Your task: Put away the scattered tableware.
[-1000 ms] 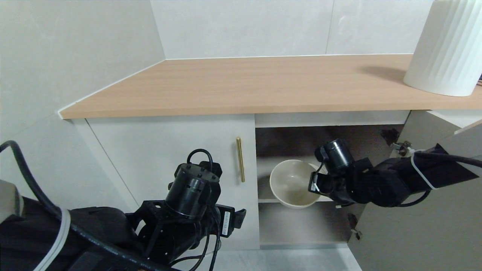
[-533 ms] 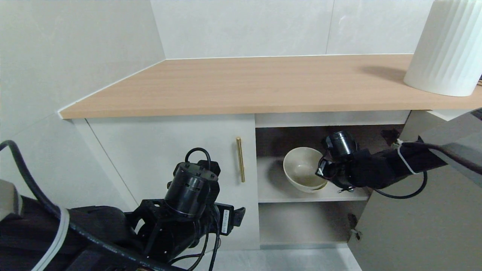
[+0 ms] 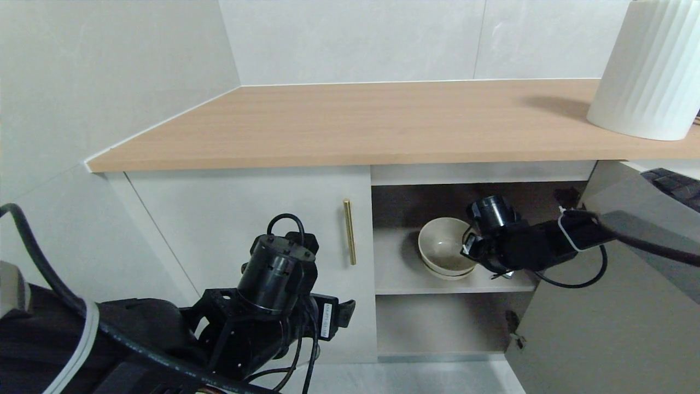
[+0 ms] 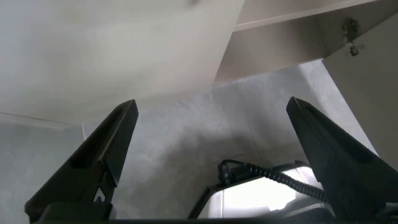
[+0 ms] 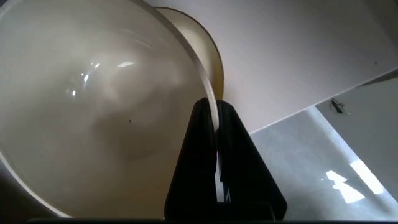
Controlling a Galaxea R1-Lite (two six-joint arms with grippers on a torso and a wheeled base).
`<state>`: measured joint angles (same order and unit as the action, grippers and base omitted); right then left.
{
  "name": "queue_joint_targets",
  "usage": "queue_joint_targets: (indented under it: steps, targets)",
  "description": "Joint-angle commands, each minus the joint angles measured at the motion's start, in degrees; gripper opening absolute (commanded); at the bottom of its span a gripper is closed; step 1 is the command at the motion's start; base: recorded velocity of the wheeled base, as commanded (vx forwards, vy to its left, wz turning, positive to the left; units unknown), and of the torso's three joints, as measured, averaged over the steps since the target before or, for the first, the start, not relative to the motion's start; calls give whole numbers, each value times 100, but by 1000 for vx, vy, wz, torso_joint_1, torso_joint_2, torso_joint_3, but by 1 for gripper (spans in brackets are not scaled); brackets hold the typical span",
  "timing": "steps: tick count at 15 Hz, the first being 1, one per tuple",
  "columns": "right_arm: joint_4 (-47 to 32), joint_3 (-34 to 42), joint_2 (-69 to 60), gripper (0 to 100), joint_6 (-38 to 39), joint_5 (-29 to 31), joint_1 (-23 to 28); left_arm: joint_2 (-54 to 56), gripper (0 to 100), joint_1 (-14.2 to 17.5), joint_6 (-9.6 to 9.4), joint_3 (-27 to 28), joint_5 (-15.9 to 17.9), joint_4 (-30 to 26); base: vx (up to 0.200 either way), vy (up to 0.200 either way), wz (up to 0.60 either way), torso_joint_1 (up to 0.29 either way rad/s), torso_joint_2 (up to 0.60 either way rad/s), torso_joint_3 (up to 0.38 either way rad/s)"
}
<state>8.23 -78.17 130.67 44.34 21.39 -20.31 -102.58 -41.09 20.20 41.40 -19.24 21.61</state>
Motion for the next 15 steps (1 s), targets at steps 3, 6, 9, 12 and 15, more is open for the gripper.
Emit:
queue_joint_targets:
  steps: [3,6,9,12,15]
  targets:
    - [3,-146,196,0,5,14,45,2,100,-4,2,0,-1,1,0,0,0,0,0,0]
    - [3,-181,257,0,-4,49,45,2,100,-4,2,0,-1,1,0,0,0,0,0,0]
    - [12,-304,380,0,5,102,62,2,100,-4,2,0,-1,1,0,0,0,0,0,0]
    - [12,-348,424,0,-4,128,106,2,100,-4,2,0,-1,1,0,0,0,0,0,0]
    - [12,-357,433,0,-4,128,106,2,100,-4,2,0,-1,1,0,0,0,0,0,0]
